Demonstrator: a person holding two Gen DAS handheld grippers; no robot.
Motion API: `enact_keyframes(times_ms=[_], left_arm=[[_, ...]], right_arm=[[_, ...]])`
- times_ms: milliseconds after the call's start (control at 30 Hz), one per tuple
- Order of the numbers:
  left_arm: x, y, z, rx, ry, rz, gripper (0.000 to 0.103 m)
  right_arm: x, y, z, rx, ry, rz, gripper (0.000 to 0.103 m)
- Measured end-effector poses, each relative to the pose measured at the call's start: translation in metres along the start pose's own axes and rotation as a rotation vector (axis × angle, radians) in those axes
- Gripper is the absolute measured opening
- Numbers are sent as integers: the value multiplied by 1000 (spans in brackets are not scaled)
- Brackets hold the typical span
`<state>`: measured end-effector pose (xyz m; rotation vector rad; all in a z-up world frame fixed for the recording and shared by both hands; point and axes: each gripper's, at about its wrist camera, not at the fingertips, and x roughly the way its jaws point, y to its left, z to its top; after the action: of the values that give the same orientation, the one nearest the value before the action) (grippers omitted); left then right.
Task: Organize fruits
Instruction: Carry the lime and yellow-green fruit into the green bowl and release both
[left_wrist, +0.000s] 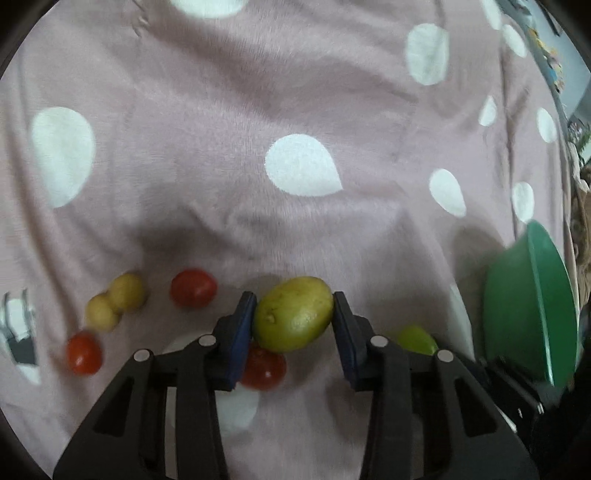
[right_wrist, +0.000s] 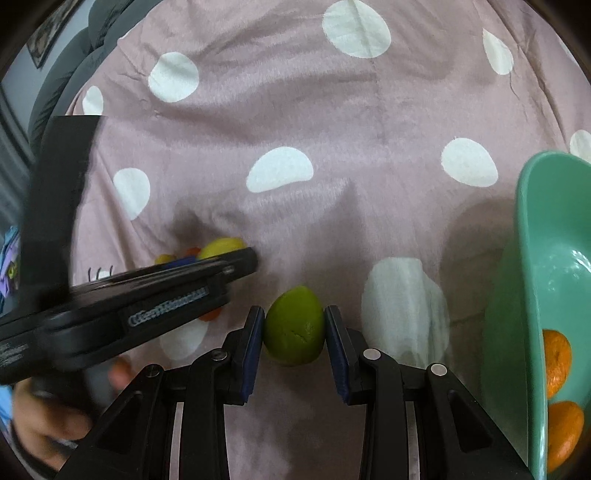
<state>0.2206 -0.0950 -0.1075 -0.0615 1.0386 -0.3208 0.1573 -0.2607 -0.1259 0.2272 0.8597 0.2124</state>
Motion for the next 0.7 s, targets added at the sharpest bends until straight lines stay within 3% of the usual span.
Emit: enact_keyframes(times_ms=[400,533,700], left_arm=[[-86,17,-71,-20,-37,-27,41],[-93,-8,-83,4,-37,-51,41],[-103,-71,-71,105,-68,-121,41]], right_arm=[[-53,21,-32,-59,-77,78,35],[-81,14,-45,-51,-131,98,35],[-121,-17,-49,-5,-220,67,35]])
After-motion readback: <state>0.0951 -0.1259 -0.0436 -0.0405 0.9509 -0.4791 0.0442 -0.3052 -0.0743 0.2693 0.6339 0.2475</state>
